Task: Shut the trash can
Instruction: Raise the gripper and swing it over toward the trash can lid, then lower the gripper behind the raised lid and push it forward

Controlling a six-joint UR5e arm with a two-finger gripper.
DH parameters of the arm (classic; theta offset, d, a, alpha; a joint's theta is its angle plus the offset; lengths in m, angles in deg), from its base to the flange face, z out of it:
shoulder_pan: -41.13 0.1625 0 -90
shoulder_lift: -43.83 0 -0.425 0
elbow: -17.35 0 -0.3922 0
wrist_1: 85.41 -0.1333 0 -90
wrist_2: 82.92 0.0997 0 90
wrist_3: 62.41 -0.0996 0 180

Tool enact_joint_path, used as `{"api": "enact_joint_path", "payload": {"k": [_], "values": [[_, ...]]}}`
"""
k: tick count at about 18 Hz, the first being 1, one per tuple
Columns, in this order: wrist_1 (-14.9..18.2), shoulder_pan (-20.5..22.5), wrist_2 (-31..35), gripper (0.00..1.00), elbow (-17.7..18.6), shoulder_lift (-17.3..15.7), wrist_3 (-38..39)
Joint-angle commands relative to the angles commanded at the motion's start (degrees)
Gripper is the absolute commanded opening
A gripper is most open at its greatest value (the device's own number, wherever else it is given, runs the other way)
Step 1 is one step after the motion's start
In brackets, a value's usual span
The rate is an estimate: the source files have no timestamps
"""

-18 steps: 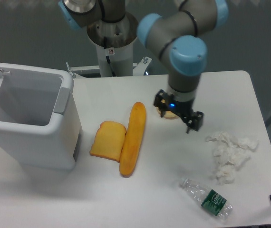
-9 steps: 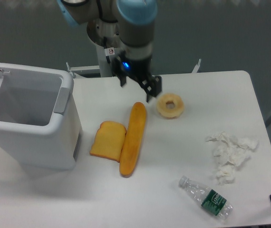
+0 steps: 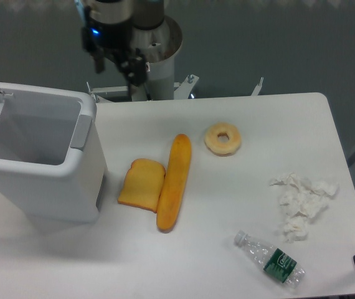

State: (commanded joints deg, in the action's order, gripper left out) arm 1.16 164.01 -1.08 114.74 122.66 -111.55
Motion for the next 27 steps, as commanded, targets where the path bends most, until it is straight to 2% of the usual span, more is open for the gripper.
{"api": "enact_joint_path", "payload": {"k": [9,11,13,17,27], "values": [[-1.05,-4.14,-12.83,1.00,-0.09,-0.62,8.71],[-2.54,-4.32,-15.29,1.00,-0.09,-0.62,10.46],[-5.61,-4.58,-17.93,1.00,0.00,-0.53,14.49],[-10.36,-5.90,-18.38,1.00,0.00,0.00,22.15],[-14.94,-9.41,-18.38,1.00,0.00,1.05,27.69]]}}
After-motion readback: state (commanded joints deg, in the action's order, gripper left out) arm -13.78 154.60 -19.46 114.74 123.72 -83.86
